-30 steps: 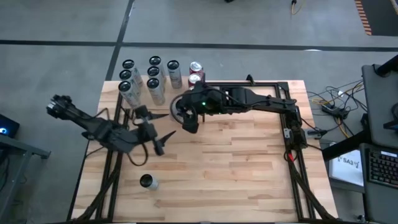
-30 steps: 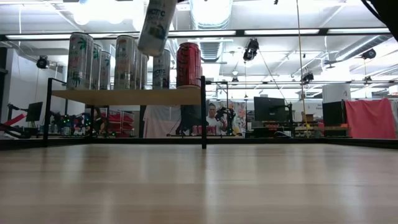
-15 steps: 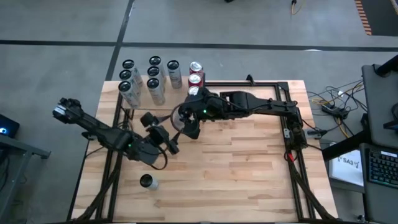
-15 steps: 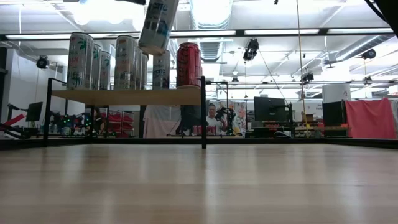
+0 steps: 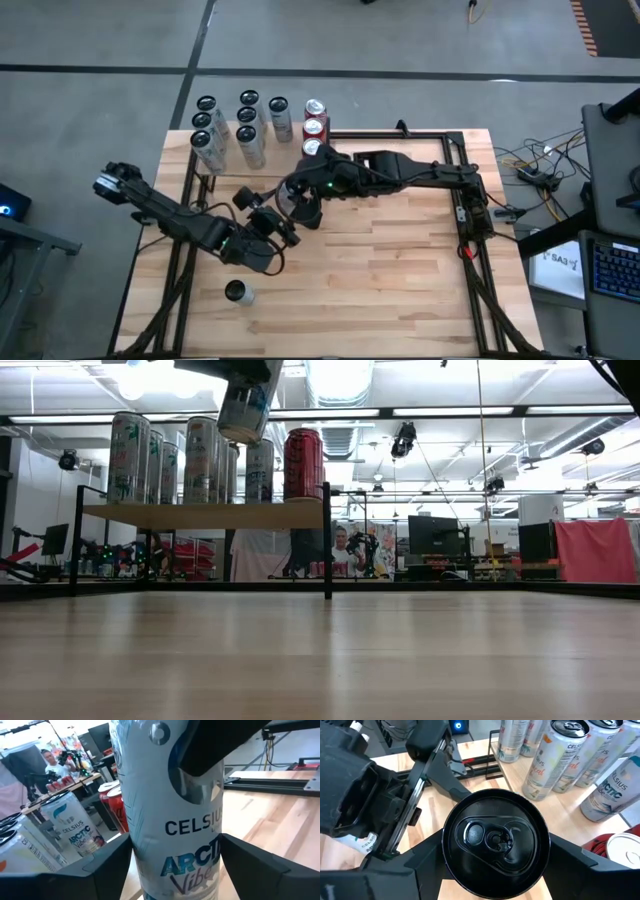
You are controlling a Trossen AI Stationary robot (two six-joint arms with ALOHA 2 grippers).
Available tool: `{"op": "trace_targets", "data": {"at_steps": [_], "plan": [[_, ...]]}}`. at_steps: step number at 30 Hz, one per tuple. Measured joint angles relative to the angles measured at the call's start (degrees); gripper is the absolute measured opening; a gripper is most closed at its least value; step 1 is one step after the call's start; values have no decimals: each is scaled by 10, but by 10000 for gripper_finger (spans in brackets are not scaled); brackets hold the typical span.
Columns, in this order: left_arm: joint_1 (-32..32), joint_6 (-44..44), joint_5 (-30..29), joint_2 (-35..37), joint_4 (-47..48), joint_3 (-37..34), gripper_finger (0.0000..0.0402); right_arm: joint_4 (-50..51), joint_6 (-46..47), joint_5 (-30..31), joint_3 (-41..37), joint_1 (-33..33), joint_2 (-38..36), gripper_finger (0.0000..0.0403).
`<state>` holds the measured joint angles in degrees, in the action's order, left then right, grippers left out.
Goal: Place canned beverage on shelf
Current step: Put the right white blue soda can on the shelf aligned with the other white blue soda can
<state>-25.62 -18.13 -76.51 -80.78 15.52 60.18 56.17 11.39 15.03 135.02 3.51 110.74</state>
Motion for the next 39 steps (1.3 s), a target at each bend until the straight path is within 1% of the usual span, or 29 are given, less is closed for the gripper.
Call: {"op": "trace_targets", "data": {"at_steps": [8, 11, 17, 22, 28, 32, 37, 39], "plan": [[3, -4, -5, -1, -5, 0, 234, -3, 0, 0, 0, 0, 0, 257], [3, -4, -5, -1, -5, 0, 221, -4, -1, 0, 0, 0, 0, 268], [3, -6, -2, -1, -5, 0, 221, -15, -4, 0, 0, 0, -1, 310], [3, -6, -2, -1, -5, 0, 221, -14, -9, 0, 0, 0, -2, 328], [3, -7, 0, 13, 14, 0, 221, -11, -20, 0, 0, 0, -26, 332], [2, -26, -3, 30, 35, -7, 221, -7, -32, 0, 0, 0, -54, 328], [2, -52, -8, 65, 34, -53, 221, 5, -48, 0, 0, 0, -87, 327], [2, -59, -23, 81, 12, -79, 221, 12, -52, 0, 0, 0, -100, 327]]}}
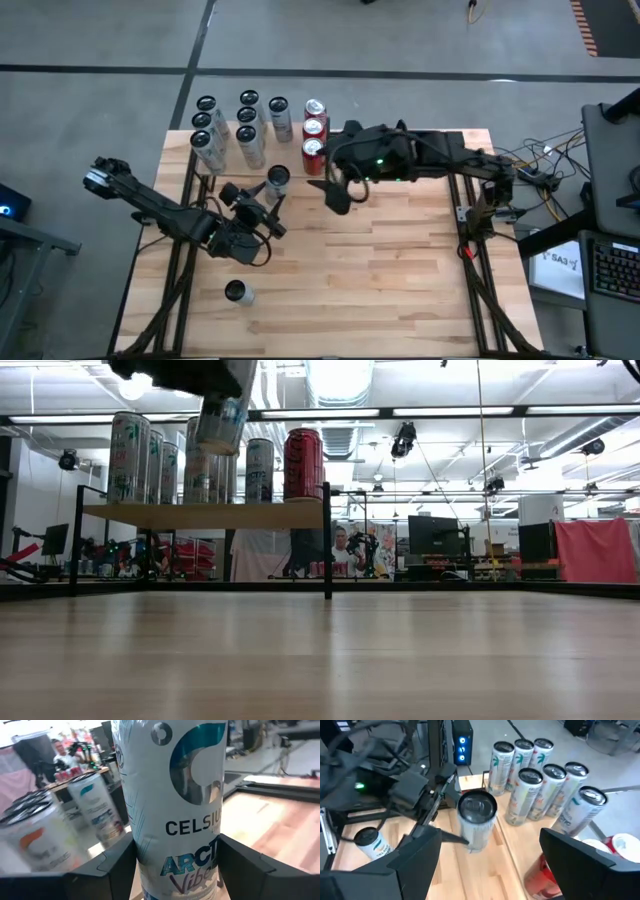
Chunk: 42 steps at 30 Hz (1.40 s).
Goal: Place canned beverage on shelf
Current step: Put the right white blue soda can on the shelf aligned with the other white blue soda can
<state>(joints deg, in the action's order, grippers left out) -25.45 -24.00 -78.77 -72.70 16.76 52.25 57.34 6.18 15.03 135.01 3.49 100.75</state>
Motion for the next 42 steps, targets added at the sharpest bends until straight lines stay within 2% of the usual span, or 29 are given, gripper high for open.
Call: {"op": "trace_targets", "data": {"at_steps": [4, 8, 13, 17, 24, 29, 42], "plan": [[1, 11, -7, 21, -101, -65, 221, 11, -13, 0, 0, 0, -14, 327], [6, 111, 6, 21, -303, -135, 221, 24, -25, 0, 0, 0, -23, 327], [40, 289, 123, 1, -624, -211, 221, 48, -37, 0, 0, 0, -28, 327], [69, 363, 136, -5, -771, -253, 221, 72, -35, 0, -1, 0, -28, 327], [105, 366, 143, -10, -781, -272, 221, 97, -23, 2, -4, 0, -28, 327], [131, 370, 150, -17, -773, -273, 221, 98, -23, 31, -5, 0, -28, 327], [179, 369, 148, -41, -762, -268, 221, 97, -21, 31, -19, 0, -28, 327]]}}
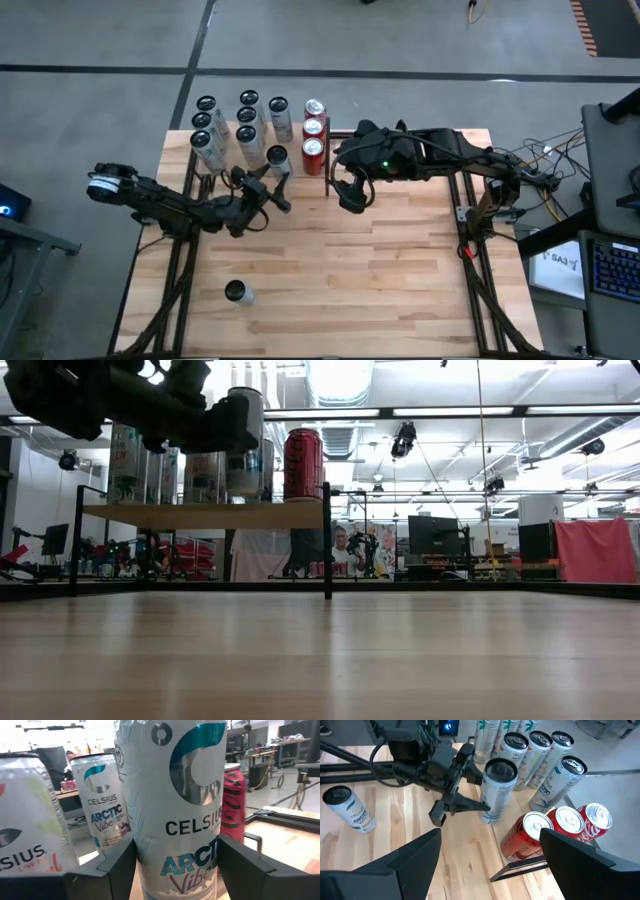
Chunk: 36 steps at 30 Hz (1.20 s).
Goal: Place canned beverage on shelf
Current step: Put the right white blue soda can on the shelf aligned with the other white blue soda can
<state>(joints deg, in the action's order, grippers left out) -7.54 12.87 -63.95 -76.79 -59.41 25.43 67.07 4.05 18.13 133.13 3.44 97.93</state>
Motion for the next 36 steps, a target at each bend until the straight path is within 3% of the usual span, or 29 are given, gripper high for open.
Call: {"op": "trace_targets", "data": {"at_steps": [23, 36], "plan": [[35, -51, 1, -1, 18, 0, 230, -23, -9, 0, -42, -1, 1, 327], [41, -47, 0, -47, 16, 29, 236, -27, -20, 0, -46, -1, 1, 327]]}}
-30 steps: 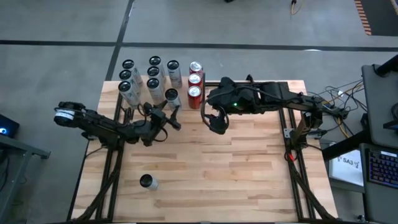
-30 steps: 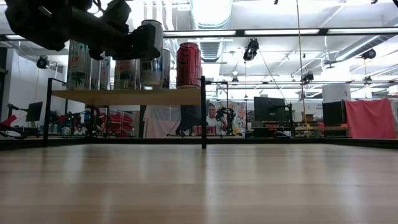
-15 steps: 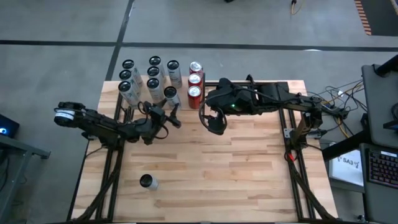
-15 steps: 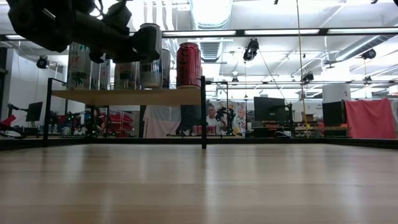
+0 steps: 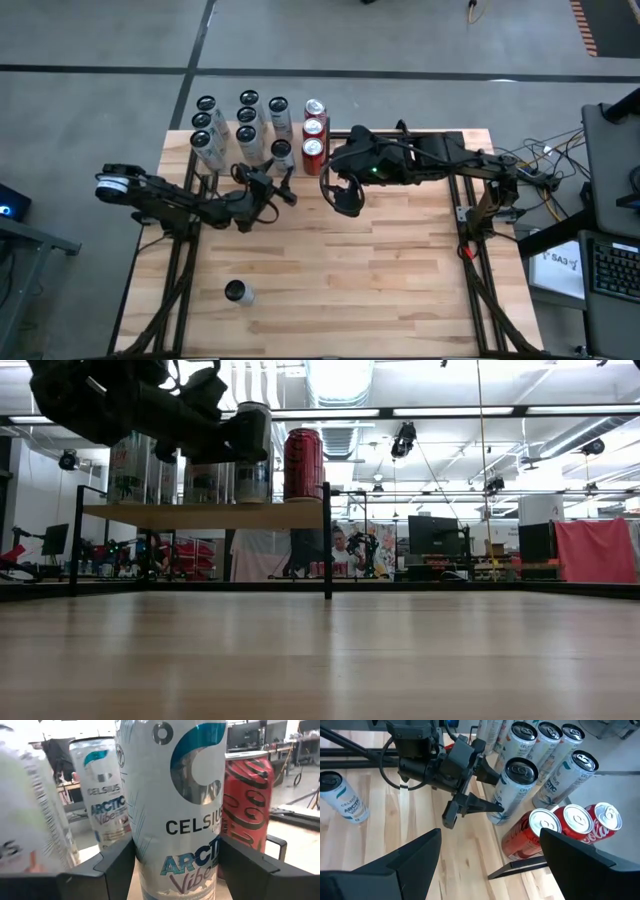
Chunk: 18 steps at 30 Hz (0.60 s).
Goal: Place canned beverage on shelf
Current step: Put the right white blue soda can on the shelf aligned with the other white blue soda can
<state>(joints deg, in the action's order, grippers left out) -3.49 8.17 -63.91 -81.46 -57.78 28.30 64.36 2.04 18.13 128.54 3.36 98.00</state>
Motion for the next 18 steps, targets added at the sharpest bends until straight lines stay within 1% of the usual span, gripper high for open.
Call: {"op": "trace_targets", "data": {"at_steps": [6, 11, 18], "plan": [[2, 18, -5, -18, 6, 20, 236, -3, -5, 0, -8, 0, 1, 327], [2, 18, -27, -20, 5, 21, 237, -4, -5, 0, -20, 0, 1, 327], [5, 18, -30, -17, 6, 20, 237, -10, -5, 0, -22, 0, 2, 327]]}}
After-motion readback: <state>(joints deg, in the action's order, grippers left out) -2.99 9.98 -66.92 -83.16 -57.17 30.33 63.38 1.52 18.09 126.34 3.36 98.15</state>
